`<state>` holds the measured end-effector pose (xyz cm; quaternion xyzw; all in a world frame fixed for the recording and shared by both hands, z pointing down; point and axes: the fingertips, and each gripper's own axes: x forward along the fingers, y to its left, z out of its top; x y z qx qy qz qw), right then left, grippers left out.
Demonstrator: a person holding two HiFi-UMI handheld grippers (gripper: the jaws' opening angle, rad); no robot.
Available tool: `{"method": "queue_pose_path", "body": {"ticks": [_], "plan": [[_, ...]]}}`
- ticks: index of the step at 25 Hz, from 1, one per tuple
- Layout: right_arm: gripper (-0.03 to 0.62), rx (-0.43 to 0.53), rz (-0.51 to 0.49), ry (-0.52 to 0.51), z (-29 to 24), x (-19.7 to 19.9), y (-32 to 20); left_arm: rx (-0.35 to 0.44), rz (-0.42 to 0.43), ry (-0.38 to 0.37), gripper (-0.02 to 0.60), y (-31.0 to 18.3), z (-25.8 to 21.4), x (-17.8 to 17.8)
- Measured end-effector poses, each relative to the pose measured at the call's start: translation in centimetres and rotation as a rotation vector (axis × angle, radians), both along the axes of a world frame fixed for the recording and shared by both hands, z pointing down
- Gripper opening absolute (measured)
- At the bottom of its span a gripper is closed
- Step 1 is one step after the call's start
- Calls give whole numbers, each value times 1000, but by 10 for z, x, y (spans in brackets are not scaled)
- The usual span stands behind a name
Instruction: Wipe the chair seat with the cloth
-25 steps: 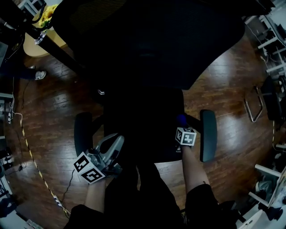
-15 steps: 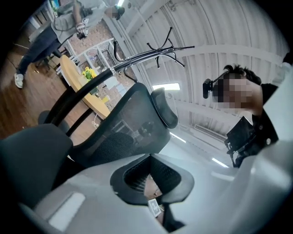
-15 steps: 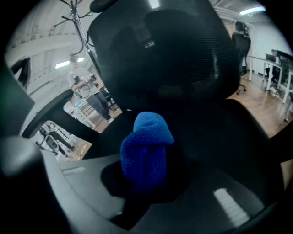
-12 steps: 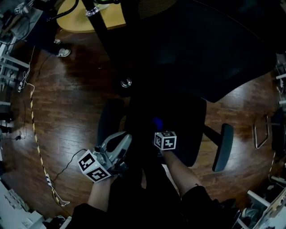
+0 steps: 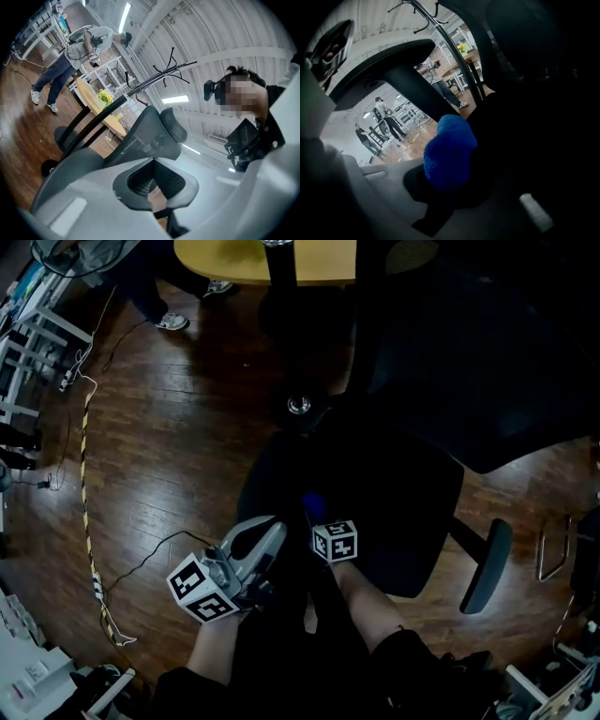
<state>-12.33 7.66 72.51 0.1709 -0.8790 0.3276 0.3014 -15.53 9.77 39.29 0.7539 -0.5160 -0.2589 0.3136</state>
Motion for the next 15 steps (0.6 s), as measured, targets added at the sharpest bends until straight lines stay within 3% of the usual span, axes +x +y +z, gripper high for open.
{"method": "queue_pose_path", "body": {"ticks": [6, 15], "plan": [[34, 36, 134, 101, 16, 57, -14, 18, 109, -12, -11, -13, -2, 14], [34, 27, 467, 220, 11, 242, -65, 44, 321, 16, -11, -71, -5, 103]]}}
